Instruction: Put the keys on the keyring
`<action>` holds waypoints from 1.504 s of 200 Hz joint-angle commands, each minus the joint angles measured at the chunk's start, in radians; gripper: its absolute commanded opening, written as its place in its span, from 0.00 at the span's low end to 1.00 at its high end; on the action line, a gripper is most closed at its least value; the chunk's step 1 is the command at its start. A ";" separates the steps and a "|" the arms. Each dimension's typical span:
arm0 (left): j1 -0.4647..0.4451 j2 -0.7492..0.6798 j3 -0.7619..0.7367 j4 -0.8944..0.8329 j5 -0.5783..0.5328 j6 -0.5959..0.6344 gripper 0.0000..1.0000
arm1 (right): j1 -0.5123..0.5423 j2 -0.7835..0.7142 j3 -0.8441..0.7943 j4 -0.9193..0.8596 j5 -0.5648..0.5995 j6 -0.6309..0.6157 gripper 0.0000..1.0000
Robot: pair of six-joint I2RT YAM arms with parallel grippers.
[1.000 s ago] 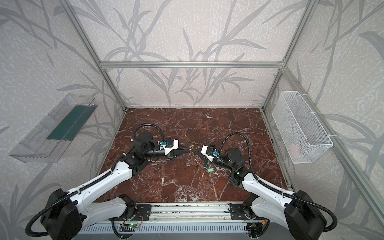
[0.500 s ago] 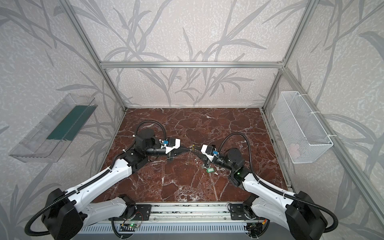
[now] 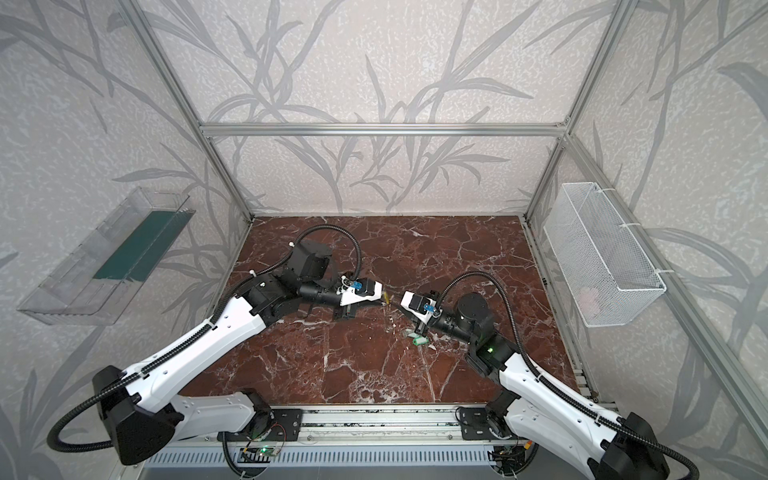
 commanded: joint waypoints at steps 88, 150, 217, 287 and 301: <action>-0.058 0.034 0.096 -0.142 -0.165 0.050 0.00 | 0.007 -0.018 0.013 -0.055 -0.068 0.002 0.21; -0.076 0.048 0.108 -0.124 -0.173 0.044 0.00 | 0.008 0.013 0.031 -0.068 -0.097 0.012 0.21; -0.091 0.054 0.103 -0.118 -0.190 0.041 0.00 | 0.008 0.057 0.021 0.031 -0.102 0.053 0.17; -0.092 0.057 0.103 -0.105 -0.185 0.038 0.00 | 0.008 0.058 0.010 0.020 -0.098 0.057 0.04; -0.092 0.054 0.098 -0.090 -0.174 0.034 0.00 | 0.008 0.069 0.021 0.006 -0.098 0.057 0.03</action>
